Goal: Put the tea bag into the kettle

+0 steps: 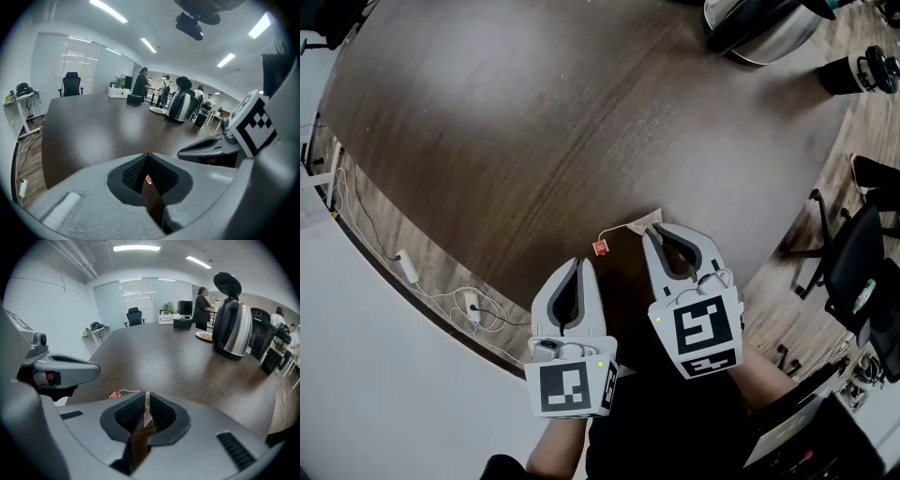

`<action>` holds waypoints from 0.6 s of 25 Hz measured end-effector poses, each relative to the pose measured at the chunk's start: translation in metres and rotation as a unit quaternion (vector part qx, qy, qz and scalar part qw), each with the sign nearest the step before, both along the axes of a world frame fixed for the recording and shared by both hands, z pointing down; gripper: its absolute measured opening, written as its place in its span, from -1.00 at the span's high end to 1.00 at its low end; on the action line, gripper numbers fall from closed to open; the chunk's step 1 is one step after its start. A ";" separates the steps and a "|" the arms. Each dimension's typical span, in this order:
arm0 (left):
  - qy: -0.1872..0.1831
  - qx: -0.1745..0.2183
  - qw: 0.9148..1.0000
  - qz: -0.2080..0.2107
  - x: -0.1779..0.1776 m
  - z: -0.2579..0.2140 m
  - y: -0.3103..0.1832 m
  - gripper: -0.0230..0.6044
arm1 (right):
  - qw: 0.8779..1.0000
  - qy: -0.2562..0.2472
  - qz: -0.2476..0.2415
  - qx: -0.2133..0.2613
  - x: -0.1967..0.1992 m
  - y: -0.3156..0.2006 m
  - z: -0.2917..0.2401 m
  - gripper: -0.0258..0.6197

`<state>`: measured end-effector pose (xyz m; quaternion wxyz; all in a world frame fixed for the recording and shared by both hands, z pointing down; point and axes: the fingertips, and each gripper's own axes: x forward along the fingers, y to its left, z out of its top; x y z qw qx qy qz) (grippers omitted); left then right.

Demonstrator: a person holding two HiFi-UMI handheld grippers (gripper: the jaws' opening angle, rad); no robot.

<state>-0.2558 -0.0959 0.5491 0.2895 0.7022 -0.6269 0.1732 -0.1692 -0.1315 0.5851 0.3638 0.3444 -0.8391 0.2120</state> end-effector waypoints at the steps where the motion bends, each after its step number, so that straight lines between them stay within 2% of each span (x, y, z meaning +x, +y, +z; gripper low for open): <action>1: 0.000 0.000 1.000 0.000 0.001 0.000 0.000 0.91 | 1.000 0.000 0.001 0.000 0.001 0.000 0.000 0.81; 15: 0.003 0.015 1.000 0.009 0.008 -0.013 -0.001 0.91 | 1.000 0.001 0.013 0.012 0.007 0.000 -0.013 0.88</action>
